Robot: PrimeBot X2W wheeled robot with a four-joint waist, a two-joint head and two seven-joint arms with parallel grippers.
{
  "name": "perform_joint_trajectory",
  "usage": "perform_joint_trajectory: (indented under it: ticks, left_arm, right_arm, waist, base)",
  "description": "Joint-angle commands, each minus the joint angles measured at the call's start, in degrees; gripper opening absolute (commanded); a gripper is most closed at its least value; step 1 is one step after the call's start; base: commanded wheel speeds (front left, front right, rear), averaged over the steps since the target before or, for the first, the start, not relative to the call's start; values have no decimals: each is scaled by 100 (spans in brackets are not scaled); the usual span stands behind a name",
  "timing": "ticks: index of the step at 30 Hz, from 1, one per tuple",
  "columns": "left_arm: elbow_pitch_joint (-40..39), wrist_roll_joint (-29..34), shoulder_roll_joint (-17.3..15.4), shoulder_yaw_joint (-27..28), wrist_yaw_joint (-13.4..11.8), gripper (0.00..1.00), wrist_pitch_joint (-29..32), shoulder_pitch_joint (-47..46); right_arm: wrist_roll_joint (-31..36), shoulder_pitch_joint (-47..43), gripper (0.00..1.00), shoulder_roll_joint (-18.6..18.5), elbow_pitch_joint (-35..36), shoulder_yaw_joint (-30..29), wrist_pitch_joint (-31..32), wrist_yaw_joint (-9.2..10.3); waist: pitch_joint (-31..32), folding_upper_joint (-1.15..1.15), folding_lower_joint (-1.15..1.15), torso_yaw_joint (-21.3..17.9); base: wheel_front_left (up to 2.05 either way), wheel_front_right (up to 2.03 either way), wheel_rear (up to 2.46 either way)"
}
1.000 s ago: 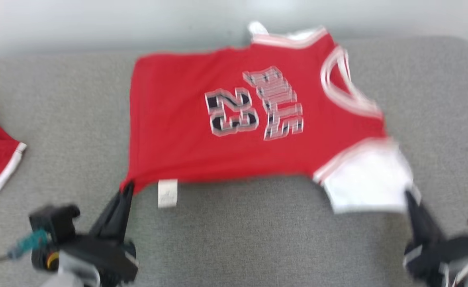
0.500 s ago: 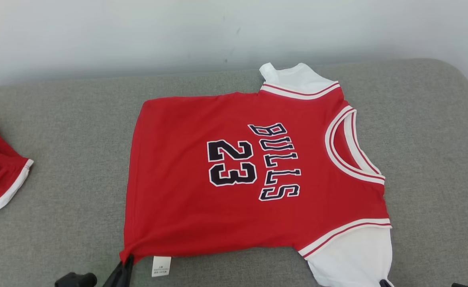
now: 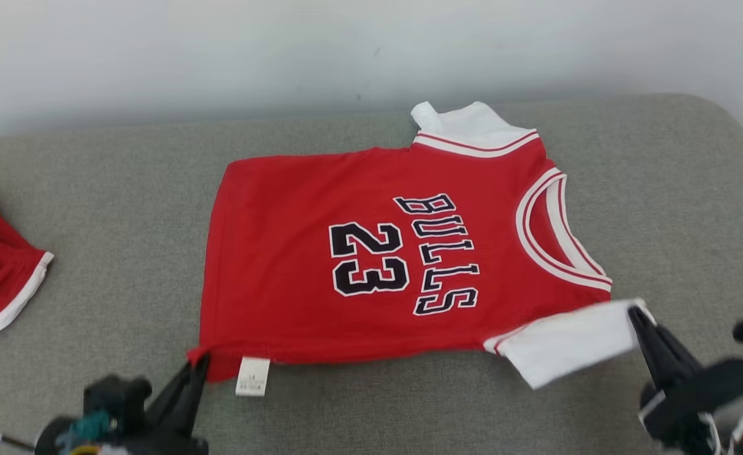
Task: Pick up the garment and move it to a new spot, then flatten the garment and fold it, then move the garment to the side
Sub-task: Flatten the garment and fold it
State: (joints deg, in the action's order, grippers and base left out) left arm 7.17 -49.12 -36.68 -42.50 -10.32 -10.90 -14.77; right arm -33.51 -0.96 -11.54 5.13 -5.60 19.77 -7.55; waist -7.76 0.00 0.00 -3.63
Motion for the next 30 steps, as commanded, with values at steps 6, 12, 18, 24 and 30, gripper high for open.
perform_joint_trajectory:
  ticks: [6, 12, 18, 24, 30]
  left_arm:
    - [383, 118, 117, -89, 384, 0, 465, -974]
    - [1355, 121, 398, -159, 925, 0, 683, -1832]
    - [2273, 101, 694, -212, 1381, 0, 661, -2450]
    - [2994, 269, 921, -269, 1473, 97, 354, -2813]
    - [3270, 329, 1045, -131, 1319, 100, -241, -2627]
  right_arm:
    - [46, 1460, 0, -299, -1068, 424, 49, 10]
    - [96, 2936, 0, -368, -2550, 758, -116, 10]
    - [124, 3845, 0, -382, -3798, 1163, -425, 10]
    - [25, 4296, 91, -391, -4612, 1471, -1127, 10]
    - [-257, 4155, 100, -526, -4921, 1703, -1887, 10]
  waist:
    - [-341, 0, 0, 66]
    - [-644, 0, 0, 62]
    - [-846, 0, 0, 59]
    - [-904, 0, 0, 48]
    - [-725, 0, 0, 73]
  base:
    - [0, 0, 0]
    - [0, 0, 0]
    - [0, 0, 0]
    - [0, 0, 0]
    - [0, 0, 0]
